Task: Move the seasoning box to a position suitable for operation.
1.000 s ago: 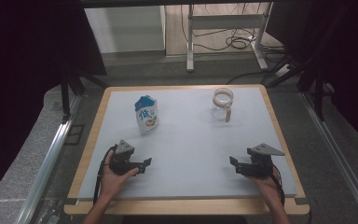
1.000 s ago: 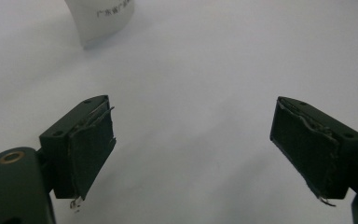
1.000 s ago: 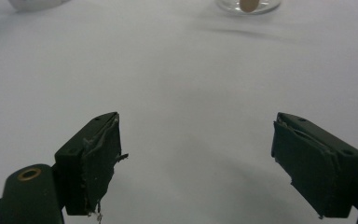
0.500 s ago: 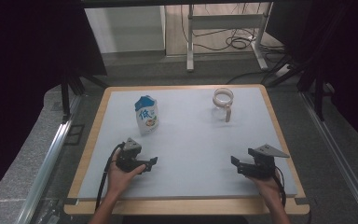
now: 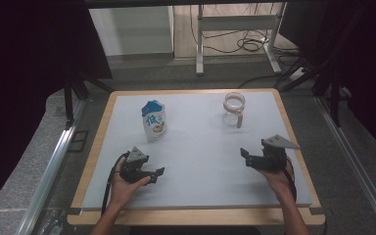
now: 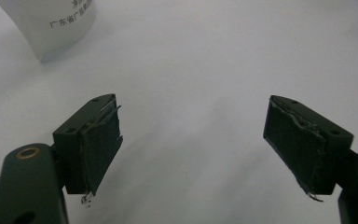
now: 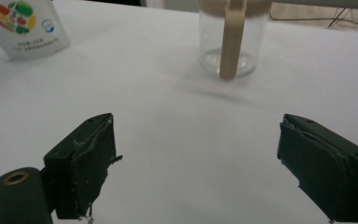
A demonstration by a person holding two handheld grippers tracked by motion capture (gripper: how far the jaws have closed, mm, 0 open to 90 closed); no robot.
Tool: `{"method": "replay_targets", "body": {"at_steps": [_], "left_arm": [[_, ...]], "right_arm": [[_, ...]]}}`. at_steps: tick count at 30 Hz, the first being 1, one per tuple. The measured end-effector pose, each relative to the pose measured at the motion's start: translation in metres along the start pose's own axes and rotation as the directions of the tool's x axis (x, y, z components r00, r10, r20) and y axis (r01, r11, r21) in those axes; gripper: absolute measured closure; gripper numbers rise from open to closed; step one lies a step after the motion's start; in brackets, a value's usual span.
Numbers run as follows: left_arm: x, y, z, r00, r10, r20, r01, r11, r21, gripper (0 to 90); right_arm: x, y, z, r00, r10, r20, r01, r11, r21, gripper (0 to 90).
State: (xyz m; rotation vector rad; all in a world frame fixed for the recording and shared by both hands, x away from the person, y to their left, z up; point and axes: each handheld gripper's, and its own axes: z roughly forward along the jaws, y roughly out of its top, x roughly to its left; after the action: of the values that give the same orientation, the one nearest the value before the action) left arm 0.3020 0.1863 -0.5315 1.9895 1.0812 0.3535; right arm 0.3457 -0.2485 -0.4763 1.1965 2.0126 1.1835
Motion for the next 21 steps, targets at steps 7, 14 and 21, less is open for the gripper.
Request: {"method": "replay_targets", "body": {"at_steps": [7, 14, 21], "left_arm": [[0.006, -0.005, -0.002, 0.9999, 0.009, 0.015, -0.008, 1.0, -0.001, 18.4], [0.006, -0.005, -0.01, 0.9997, 0.002, 0.024, -0.001, 0.9998, -0.021, 18.0], [0.007, -0.008, -0.014, 0.9998, -0.009, 0.018, 0.01, 0.9996, -0.026, 17.7]], "right_arm": [[-0.015, 0.049, 0.038, 0.9994, 0.009, 0.033, -0.01, 1.0, 0.012, 5.5], [-0.025, 0.087, 0.081, 0.998, 0.035, 0.052, -0.036, 0.999, 0.02, 2.5], [-0.039, 0.108, 0.135, 0.9967, 0.049, 0.065, -0.054, 0.996, 0.076, 0.6]]}}
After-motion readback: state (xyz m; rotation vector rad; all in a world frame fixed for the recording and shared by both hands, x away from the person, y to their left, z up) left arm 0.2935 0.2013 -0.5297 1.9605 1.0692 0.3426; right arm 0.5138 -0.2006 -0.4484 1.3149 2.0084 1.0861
